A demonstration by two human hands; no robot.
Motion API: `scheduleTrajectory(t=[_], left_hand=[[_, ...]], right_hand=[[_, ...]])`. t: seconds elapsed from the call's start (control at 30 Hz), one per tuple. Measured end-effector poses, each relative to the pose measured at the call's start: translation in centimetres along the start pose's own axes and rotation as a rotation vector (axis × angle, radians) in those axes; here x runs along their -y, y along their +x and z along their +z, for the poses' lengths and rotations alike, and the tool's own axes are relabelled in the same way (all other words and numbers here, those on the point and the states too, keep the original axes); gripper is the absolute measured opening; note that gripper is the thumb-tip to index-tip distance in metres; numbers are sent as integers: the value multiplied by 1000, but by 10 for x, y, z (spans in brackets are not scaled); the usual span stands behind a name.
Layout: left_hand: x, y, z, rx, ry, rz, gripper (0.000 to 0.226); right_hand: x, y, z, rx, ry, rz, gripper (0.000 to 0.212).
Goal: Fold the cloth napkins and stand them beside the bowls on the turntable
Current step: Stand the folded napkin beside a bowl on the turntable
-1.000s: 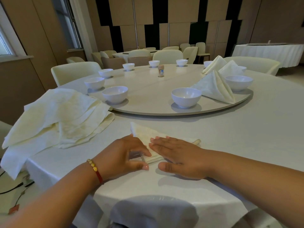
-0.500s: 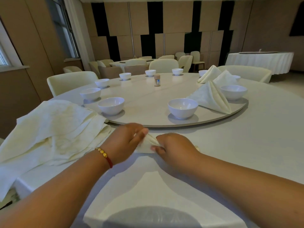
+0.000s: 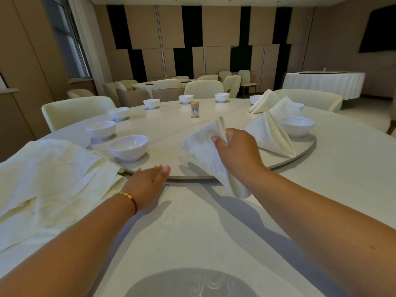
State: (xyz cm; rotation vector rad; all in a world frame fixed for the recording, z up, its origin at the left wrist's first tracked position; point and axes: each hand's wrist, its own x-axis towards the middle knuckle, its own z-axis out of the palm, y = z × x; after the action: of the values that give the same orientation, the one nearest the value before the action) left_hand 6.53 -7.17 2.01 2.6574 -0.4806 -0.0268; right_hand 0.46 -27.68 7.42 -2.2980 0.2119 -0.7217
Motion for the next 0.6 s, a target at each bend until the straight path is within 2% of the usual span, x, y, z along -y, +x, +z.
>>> scheduleTrajectory(t=[0.13, 0.33, 0.4, 0.6], left_hand=[[-3, 1, 0, -5, 23, 29, 56], [0, 8, 13, -28, 76, 158, 52], [-3, 9, 16, -30, 107, 208, 52], [-6, 15, 28, -135, 210, 361, 90]], right_hand=[[10, 25, 27, 20, 10, 33, 40], [13, 61, 64, 41, 29, 161, 28], [13, 69, 71, 25, 40, 203, 29], [14, 86, 92, -2, 13, 285, 24]])
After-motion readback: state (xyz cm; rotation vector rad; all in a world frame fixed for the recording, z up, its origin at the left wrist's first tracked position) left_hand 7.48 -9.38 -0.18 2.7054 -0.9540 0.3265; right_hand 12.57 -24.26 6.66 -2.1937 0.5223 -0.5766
